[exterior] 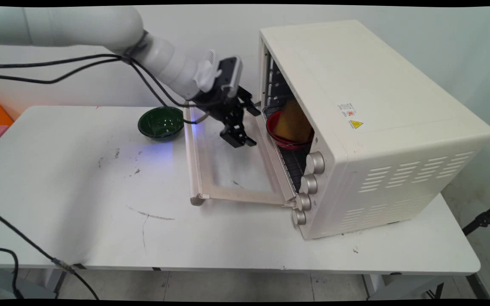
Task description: Close the oven
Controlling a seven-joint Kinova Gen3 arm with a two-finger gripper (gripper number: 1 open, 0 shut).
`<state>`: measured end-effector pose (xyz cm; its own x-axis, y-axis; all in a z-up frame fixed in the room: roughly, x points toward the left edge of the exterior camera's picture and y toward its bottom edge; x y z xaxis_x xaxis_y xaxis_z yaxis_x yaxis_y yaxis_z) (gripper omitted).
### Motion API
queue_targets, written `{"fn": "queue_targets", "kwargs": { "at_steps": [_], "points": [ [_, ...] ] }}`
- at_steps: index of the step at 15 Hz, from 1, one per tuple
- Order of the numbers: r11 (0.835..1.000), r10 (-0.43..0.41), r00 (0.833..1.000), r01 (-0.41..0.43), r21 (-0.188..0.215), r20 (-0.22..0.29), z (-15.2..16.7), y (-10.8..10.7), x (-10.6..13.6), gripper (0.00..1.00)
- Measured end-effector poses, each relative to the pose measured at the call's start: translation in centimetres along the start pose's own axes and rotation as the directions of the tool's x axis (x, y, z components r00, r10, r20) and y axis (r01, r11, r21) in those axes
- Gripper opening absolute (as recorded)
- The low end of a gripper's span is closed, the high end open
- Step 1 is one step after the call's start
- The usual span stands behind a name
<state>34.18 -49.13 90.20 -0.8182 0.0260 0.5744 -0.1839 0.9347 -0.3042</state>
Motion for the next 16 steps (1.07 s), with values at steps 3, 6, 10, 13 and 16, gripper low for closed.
{"fn": "queue_targets", "kwargs": {
  "at_steps": [3, 6, 10, 13, 16],
  "points": [
    [0.993, -0.119, 0.993, 0.119, 0.002, -0.016, -2.6, 0.1, -1.2, 1.0],
    [0.978, -0.211, 0.977, 0.211, -0.003, -0.033, -5.1, 0.6, -2.7, 1.0],
    [0.957, -0.289, 0.956, 0.289, -0.01, -0.048, -7.7, 1.4, -5.0, 1.0],
    [0.94, -0.34, 0.939, 0.34, -0.011, -0.045, -9.6, 2.1, -7.1, 1.0],
    [0.931, -0.366, 0.93, 0.366, -0.016, -0.034, -11.1, 3.0, -9.4, 1.0]
  ]
}}
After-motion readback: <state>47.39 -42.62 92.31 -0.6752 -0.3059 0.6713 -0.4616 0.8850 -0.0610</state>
